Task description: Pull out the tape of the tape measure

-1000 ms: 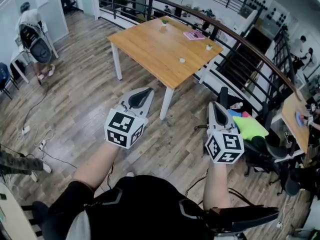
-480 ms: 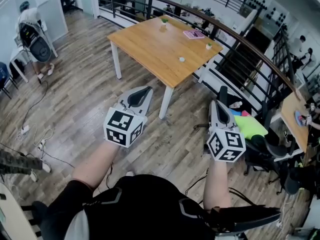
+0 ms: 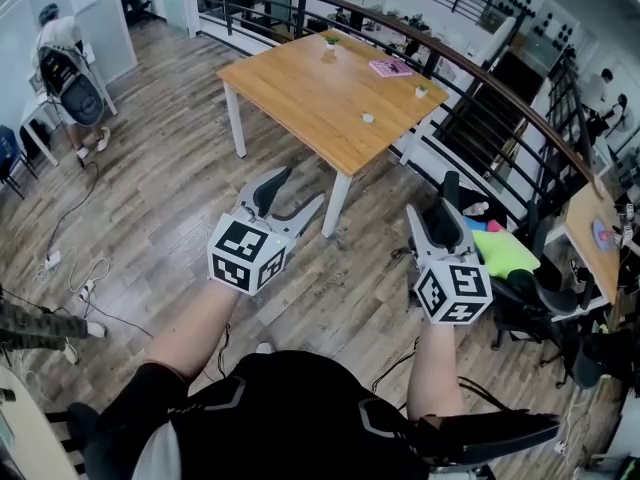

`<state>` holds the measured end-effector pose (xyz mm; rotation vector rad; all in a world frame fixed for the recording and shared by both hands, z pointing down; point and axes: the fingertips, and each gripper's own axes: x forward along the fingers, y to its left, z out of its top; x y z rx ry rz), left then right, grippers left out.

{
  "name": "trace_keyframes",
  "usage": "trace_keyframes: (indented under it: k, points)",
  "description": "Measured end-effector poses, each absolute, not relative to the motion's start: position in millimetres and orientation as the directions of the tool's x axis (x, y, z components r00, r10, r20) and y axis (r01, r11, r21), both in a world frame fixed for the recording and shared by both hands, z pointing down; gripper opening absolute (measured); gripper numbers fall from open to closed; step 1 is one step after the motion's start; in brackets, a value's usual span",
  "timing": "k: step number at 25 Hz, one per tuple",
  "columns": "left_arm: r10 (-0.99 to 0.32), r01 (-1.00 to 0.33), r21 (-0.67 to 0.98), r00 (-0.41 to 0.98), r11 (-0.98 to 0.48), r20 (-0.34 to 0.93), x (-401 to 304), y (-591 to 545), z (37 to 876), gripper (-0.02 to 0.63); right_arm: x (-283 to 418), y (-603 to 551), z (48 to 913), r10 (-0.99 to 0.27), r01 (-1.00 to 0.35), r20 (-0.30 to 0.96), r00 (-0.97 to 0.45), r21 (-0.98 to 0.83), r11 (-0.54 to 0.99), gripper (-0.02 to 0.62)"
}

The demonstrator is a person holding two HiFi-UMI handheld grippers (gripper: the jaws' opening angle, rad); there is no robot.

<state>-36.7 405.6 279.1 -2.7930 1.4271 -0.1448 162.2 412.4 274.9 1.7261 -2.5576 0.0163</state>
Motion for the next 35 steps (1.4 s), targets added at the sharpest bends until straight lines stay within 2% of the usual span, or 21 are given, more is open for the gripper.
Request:
trace_keyframes:
  k: [4,11,23,35]
  points:
    - [-0.807,-0.806,-0.054,0.586,-0.59,0.077,-47,403,281,0.308,153,409,272,-0.923,-0.923,0.034,-0.384,0.005,0.385,0.278]
    - [-0.815,-0.817,-0.006,0.575,-0.577,0.067,-92,387,282,0.324,119,393,274,-0.926,-0.927,0.046,-0.375,0.002,0.375,0.35]
    - [-0.782,-0.783,0.02,0.622,-0.622,0.047,-139,355,295,0.324,60,366,286,-0.931,-0.934,0.087,-0.355,0.017,0.358,0.348]
    - [-0.806,-0.807,-0.017,0.588,-0.591,0.072,-129,261,307,0.324,72,249,295,-0.911,-0.914,0.075,-0.405,0.008,0.406,0.337]
